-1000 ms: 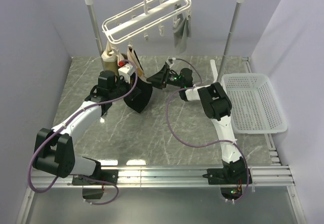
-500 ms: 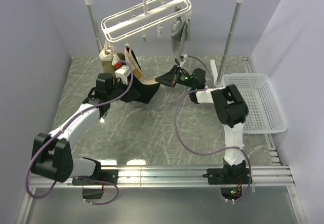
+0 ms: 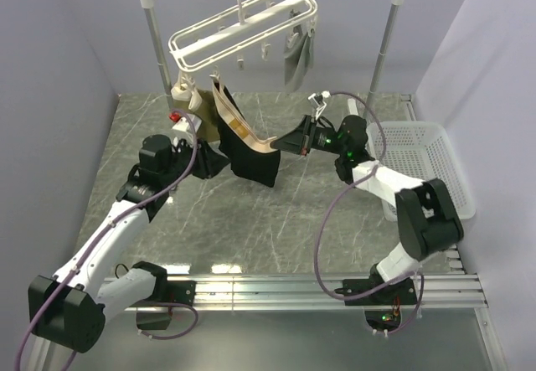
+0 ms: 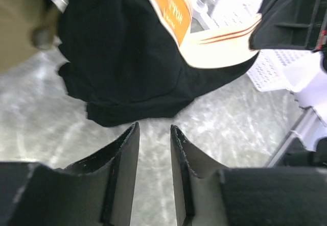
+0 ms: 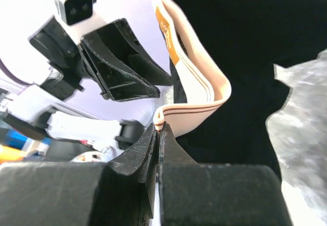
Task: Clip the underwear to the hanger
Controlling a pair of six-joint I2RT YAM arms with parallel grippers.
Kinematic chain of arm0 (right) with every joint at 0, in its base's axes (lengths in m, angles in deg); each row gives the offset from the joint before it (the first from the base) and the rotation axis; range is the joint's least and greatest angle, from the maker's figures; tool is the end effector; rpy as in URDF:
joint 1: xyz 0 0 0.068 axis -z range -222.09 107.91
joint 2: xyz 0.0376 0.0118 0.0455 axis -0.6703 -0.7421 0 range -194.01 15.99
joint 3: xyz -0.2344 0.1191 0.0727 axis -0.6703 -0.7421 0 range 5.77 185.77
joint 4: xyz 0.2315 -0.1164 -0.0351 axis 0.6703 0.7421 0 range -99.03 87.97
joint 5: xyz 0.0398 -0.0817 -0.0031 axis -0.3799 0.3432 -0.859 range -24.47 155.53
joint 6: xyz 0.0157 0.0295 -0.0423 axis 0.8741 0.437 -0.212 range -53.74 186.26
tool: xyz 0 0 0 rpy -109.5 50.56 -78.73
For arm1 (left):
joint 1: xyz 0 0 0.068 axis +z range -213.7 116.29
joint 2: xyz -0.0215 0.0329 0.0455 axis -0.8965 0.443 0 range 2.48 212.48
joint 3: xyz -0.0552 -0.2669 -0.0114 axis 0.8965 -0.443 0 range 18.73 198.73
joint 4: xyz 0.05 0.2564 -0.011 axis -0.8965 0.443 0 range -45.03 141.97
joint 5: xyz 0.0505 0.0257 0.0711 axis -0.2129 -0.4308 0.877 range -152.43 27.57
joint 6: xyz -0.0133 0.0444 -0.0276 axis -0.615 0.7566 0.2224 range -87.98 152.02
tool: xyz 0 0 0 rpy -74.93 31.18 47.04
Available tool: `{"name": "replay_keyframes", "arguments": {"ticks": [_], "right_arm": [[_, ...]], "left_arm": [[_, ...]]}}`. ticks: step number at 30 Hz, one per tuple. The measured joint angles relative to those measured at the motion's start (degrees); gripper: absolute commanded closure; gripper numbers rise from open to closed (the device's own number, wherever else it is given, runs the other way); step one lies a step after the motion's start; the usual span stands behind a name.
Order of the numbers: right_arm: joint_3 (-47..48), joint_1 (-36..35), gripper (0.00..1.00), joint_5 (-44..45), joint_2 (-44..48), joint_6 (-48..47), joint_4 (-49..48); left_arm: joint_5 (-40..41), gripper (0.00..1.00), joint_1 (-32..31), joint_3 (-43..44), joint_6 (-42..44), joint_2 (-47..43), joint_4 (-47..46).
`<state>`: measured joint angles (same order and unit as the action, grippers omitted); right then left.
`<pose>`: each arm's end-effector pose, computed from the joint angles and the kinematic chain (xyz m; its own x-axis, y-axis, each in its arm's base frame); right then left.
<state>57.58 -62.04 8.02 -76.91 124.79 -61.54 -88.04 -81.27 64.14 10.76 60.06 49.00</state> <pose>0.3175 0.1473 0.2798 -0.7220 0.2252 -0.6542 -0.6602 0.0586 0.7488 0.2171 -0.0849 0.3137 -0.4900 -0.1879 -0.8512 0.5260 0.7150 -0.4606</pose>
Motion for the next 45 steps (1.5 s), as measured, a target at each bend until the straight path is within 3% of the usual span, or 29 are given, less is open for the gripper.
{"name": "replay_keyframes", "arguments": {"ticks": [6, 12, 17, 21, 26, 34, 45], "right_arm": [[2.2, -1.5, 1.00, 0.9, 10.3, -18.7, 20.5], [5.8, -9.7, 1.00, 4.3, 17.2, -38.7, 37.0], [6.1, -19.2, 1.00, 8.2, 18.4, -52.7, 46.8], [6.1, -22.5, 1.00, 11.8, 16.4, -59.8, 51.4], [6.1, -22.3, 1.00, 18.3, 12.2, -61.8, 52.8], [9.2, -19.7, 1.00, 31.3, 6.6, -57.1, 50.5], [12.9, -19.0, 1.00, 37.2, -2.7, -50.9, 46.8]], "left_arm": [[1.0, 0.74, -4.5, -1.6, -5.3, 2.0, -3.5], [2.1, 0.77, -8.2, -1.2, -10.1, 8.2, -12.9], [2.9, 0.78, -9.5, 0.9, -13.3, 14.5, -19.2], [2.9, 0.77, -9.5, 2.3, -15.9, 17.1, -23.6], [2.4, 0.75, -9.3, 2.8, -16.3, 17.0, -24.8], [-0.7, 0.68, -7.9, 2.8, -15.4, 15.8, -23.7], [-1.8, 0.61, -2.7, 2.8, -10.5, 10.1, -17.0]]}}
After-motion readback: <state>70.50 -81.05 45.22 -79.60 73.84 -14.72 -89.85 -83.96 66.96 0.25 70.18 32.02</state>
